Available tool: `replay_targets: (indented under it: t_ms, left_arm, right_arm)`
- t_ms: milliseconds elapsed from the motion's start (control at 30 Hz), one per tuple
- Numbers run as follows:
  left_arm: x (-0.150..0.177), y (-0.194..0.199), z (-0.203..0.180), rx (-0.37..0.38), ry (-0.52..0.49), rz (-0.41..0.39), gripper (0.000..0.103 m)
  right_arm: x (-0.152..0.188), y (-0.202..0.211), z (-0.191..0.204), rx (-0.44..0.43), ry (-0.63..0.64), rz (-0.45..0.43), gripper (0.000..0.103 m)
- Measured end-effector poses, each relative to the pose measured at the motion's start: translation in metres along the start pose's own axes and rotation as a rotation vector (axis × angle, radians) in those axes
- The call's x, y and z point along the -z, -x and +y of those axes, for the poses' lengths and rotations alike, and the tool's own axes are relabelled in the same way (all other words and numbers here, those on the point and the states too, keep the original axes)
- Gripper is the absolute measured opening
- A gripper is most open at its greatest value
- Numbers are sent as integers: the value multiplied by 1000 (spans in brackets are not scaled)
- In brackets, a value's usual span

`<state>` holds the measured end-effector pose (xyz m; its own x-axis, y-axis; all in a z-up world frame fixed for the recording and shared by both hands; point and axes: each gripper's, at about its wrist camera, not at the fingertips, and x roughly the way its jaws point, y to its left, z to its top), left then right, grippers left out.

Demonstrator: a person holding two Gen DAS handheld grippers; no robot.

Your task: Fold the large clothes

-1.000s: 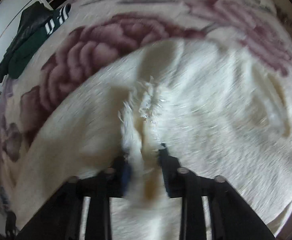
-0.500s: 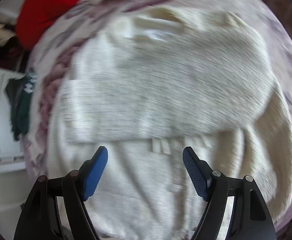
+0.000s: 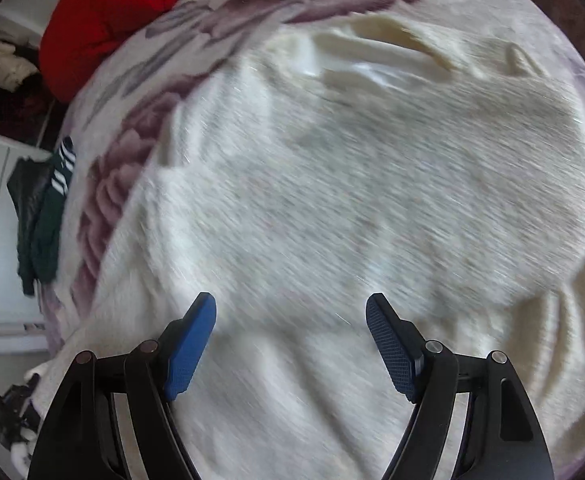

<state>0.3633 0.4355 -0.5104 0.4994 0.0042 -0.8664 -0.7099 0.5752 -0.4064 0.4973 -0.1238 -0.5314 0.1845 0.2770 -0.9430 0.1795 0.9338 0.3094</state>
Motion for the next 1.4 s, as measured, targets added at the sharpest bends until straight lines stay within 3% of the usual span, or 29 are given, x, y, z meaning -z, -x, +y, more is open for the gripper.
replay_targets:
  t_ms: [100,133,233,300,333,367,400,600,800,833,867,900,933,1000,1100,1200,1333,1400]
  left_arm:
    - [-24,-28,4,38,71,82,16]
    - [-23,-31,10,29,96,112,16]
    - [-8,-26,26,-7,161,156,23]
    - [12,-9,44,-26,203,156,31]
    - [19,3,55,-46,219,160,53]
    - [29,12,65,-57,240,169,81]
    - [46,19,75,-42,273,181,87]
    - [117,-1,82,122,459,293,88]
    - [108,-60,77,221,608,194,86]
    - [101,-63,74,247,616,153,81]
    - [95,-60,71,243,603,103,44]
    - [87,-54,65,201,572,71,21]
    - [82,-45,59,172,542,57,11]
    - [82,-18,50,145,511,0,10]
    - [98,18,41,115,462,-4,11]
    - [133,20,63,98,497,98,17]
    - [177,10,110,148,653,220,25]
    - [191,17,120,181,676,230,43]
  right_arm:
    - [-12,-27,27,-7,2,-25,79]
    - [-14,-41,37,14,32,7,79]
    - [-13,-75,57,76,63,129,79]
    - [-16,-71,58,56,46,125,79]
    - [-17,-68,55,13,25,128,79]
    - [-17,-62,50,-53,-15,134,79]
    - [-17,-57,44,-79,-42,136,79]
    - [0,-36,15,-39,-111,124,79]
    - [12,-46,11,23,-86,139,79]
    - [13,-49,13,30,-81,137,79]
    - [14,-49,13,38,-76,136,79]
    - [14,-50,14,50,-70,134,79]
    - [15,-50,14,58,-69,133,79]
    - [14,-48,9,66,-71,132,79]
    - [14,-51,14,72,-73,131,79]
    - [14,-51,17,77,-68,131,79]
    - [13,-50,20,88,-59,144,79]
    - [11,-46,26,76,-56,137,79]
